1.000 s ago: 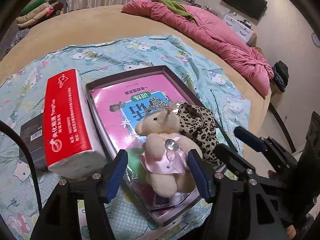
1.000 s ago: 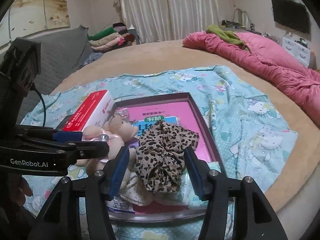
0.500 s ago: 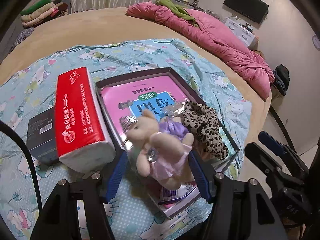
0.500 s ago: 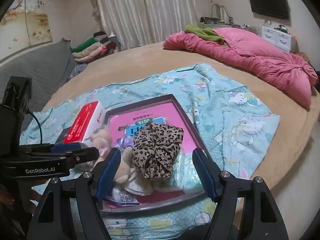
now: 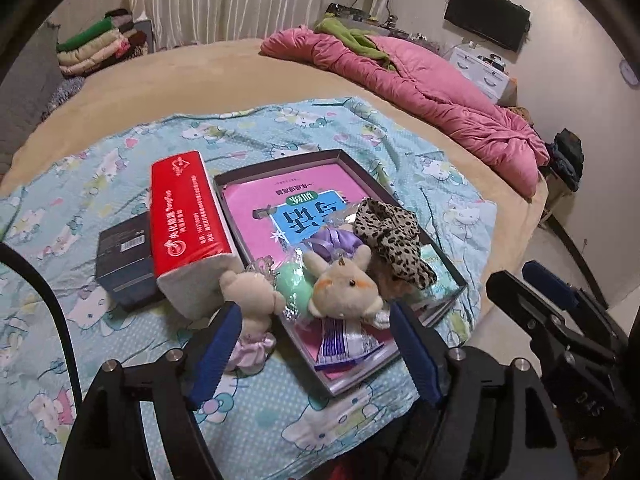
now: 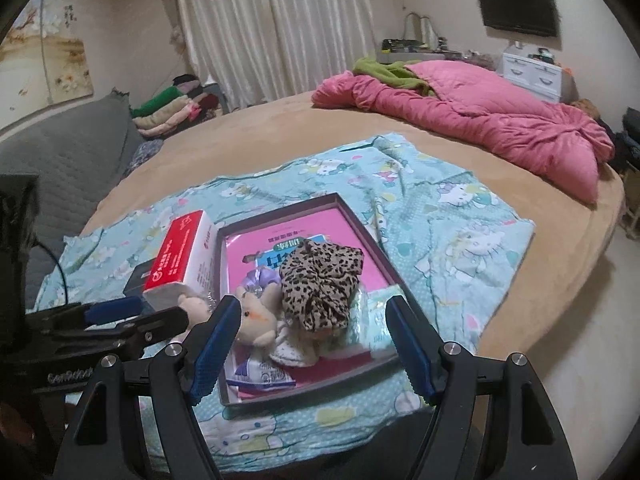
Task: Organize soft objects
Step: 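Carry the teddy bear and scrunchie into the pink box and open both tools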
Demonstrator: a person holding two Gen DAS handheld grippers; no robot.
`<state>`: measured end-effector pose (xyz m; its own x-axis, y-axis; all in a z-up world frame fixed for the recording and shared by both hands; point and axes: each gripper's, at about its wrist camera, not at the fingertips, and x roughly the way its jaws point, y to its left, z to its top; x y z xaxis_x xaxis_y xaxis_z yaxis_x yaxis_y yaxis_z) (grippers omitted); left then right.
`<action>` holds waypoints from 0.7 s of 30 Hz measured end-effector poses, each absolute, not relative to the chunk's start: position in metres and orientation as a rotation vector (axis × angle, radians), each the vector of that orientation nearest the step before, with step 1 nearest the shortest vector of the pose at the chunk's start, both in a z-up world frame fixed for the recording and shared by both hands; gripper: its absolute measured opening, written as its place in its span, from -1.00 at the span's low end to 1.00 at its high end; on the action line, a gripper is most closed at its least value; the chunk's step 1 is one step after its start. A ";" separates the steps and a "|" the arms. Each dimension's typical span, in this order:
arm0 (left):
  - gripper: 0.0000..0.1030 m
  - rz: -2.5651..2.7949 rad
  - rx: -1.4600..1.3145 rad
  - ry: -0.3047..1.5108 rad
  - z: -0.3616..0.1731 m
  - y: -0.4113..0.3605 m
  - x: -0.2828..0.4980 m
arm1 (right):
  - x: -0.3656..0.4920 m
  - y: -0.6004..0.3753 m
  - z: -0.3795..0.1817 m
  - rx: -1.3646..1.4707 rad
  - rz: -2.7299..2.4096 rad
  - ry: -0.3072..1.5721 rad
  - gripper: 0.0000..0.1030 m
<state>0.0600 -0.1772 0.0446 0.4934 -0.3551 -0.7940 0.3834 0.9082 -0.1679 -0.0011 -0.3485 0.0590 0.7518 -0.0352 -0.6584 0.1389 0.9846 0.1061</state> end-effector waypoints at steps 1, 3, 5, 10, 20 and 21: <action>0.48 -0.442 0.045 0.948 0.046 -0.178 0.056 | -0.003 -0.347 0.059 0.143 -0.100 0.715 0.48; 0.48 -0.441 0.049 0.946 0.049 -0.178 0.050 | -0.006 -0.344 0.060 0.127 -0.108 0.723 0.48; 0.49 -0.443 0.047 0.944 0.050 -0.178 0.044 | -0.009 -0.343 0.059 0.125 -0.116 0.728 0.49; 0.49 -0.417 0.069 0.929 0.054 -0.177 0.035 | -0.015 -0.342 0.057 0.126 -0.140 0.737 0.49; 0.49 -0.389 0.072 0.933 0.056 -0.172 0.027 | -0.023 -0.337 0.052 0.119 -0.134 0.761 0.50; 0.49 -0.388 0.073 0.934 0.055 -0.172 0.026 | -0.023 -0.336 0.052 0.116 -0.132 0.762 0.50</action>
<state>0.0260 -0.1717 0.0554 0.5305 -0.2937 -0.7952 0.3564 0.9284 -0.1052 -0.0234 -0.3365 0.0518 0.7158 -0.0772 -0.6940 0.1612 0.9853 0.0566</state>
